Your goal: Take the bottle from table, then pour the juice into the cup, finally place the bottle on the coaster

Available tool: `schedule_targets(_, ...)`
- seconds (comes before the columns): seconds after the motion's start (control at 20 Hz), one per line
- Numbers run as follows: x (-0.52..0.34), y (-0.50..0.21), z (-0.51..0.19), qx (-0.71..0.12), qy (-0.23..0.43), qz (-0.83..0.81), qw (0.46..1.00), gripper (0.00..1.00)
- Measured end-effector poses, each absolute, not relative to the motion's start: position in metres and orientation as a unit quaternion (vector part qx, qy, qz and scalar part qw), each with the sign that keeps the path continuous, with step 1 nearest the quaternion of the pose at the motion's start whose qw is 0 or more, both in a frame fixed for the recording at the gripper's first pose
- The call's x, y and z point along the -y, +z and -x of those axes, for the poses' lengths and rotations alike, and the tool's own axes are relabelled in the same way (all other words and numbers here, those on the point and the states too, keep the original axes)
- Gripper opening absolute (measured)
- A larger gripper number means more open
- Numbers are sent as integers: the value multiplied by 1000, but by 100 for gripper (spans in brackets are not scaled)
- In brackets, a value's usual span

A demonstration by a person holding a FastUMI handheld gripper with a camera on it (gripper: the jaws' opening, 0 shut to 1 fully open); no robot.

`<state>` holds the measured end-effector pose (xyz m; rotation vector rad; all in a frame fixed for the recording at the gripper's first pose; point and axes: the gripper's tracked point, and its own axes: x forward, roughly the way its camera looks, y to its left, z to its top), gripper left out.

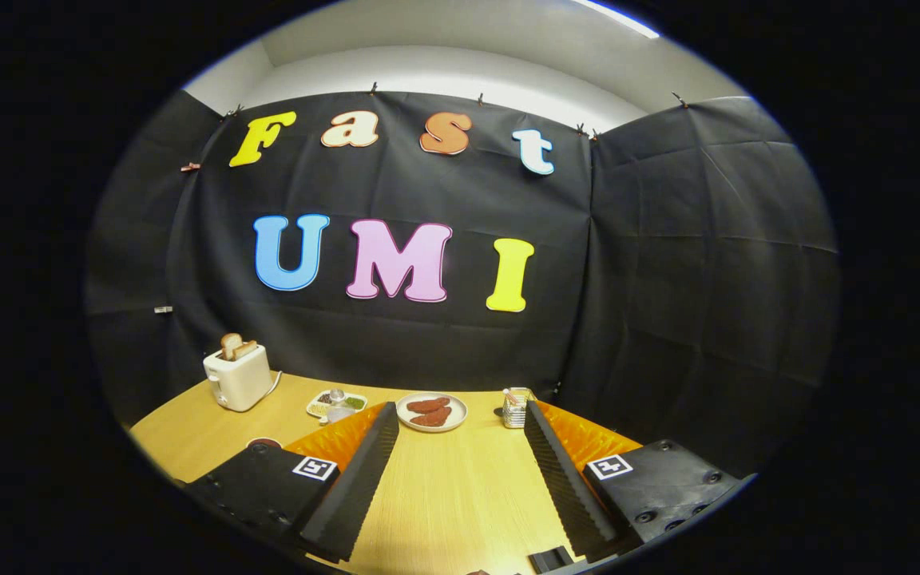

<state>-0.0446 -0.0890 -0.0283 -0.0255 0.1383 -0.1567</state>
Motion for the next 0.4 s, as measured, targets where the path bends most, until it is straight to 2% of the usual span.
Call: schedule_targets(0.4, 79, -39, 19, -66, -38, -20, 997, 98)
